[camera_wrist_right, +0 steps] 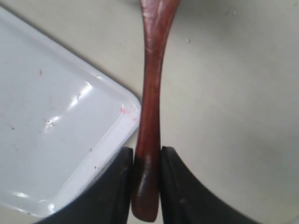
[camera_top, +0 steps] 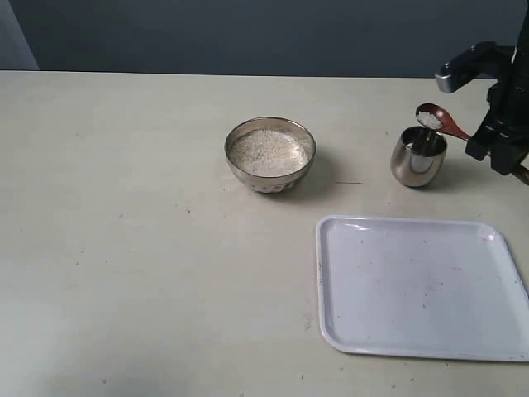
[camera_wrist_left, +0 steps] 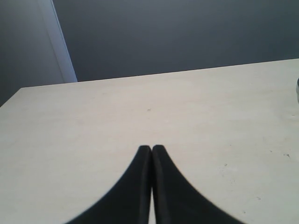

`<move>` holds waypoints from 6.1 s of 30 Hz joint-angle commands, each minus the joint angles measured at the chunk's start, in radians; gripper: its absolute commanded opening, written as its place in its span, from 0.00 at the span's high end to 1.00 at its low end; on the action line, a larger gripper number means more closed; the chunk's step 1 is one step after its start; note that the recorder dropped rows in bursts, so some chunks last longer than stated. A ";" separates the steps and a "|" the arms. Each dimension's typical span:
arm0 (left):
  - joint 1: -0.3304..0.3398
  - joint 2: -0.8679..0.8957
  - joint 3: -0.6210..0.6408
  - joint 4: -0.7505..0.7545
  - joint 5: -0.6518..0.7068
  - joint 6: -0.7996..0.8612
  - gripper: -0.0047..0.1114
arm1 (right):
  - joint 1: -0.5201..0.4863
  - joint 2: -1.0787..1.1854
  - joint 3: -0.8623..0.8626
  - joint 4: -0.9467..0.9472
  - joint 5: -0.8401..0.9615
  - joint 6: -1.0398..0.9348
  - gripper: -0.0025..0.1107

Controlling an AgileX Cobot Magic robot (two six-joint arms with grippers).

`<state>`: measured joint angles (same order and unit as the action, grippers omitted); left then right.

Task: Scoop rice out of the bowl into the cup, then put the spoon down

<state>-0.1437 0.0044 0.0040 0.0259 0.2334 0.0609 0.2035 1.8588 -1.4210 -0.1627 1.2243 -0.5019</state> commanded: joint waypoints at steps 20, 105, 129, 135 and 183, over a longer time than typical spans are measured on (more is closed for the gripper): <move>-0.008 -0.004 -0.004 -0.001 -0.001 -0.007 0.96 | -0.004 0.001 0.004 -0.066 -0.003 0.047 0.99; -0.008 -0.004 -0.004 -0.001 -0.001 -0.007 0.96 | 0.136 0.035 0.040 -0.303 -0.003 0.278 0.99; -0.008 -0.004 -0.004 -0.001 -0.001 -0.007 0.96 | 0.182 0.035 0.040 -0.378 -0.003 0.315 0.99; -0.008 -0.004 -0.004 -0.001 -0.001 -0.007 0.96 | 0.189 0.035 0.040 -0.380 -0.003 0.324 0.99; -0.008 -0.004 -0.004 -0.001 -0.001 -0.007 0.96 | 0.168 0.035 0.040 -0.352 -0.003 0.324 0.99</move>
<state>-0.1437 0.0044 0.0040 0.0259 0.2334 0.0609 0.3784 1.8974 -1.3861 -0.5130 1.2256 -0.1797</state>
